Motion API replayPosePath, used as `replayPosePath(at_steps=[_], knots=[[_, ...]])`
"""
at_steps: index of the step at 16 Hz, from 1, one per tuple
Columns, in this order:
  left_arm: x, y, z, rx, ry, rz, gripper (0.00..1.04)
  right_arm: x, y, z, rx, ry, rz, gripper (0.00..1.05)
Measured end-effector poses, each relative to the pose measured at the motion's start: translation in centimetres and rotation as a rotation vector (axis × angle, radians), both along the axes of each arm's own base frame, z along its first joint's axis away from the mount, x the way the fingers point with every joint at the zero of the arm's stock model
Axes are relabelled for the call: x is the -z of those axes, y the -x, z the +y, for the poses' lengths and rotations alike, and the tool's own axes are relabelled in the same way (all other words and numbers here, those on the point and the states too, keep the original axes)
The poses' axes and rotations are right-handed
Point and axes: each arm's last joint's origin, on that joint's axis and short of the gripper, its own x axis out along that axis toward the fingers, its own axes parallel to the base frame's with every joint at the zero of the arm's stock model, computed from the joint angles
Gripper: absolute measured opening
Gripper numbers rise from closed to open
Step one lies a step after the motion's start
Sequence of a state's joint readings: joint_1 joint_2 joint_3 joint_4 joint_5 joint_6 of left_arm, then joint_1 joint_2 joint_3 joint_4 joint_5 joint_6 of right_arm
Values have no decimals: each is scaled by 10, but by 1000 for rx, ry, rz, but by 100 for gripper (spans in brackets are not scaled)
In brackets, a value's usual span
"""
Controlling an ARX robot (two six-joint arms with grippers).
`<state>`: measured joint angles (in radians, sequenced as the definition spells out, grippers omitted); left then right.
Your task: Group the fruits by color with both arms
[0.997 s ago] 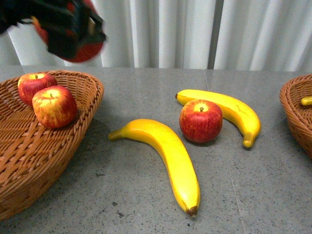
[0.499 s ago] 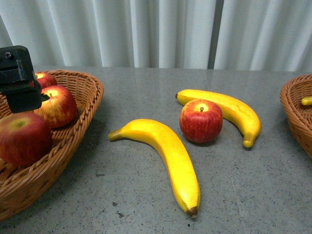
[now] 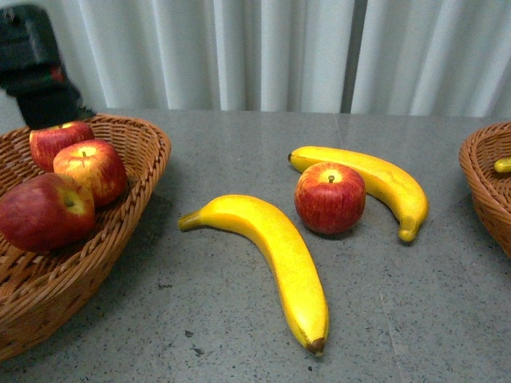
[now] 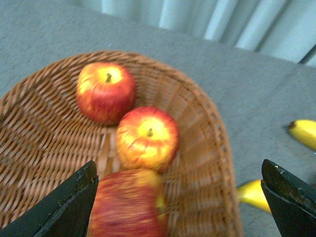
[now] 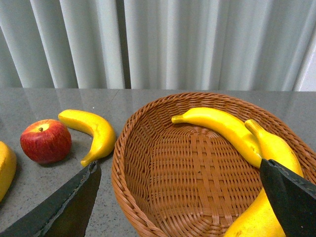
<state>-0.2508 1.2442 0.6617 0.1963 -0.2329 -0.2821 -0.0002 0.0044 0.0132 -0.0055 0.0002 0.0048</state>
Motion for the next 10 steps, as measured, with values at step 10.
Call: replayPosePath(at_steps=[10], knots=[[24, -96, -136, 870, -357, 63, 98, 0, 0, 0, 0, 0, 0, 98]])
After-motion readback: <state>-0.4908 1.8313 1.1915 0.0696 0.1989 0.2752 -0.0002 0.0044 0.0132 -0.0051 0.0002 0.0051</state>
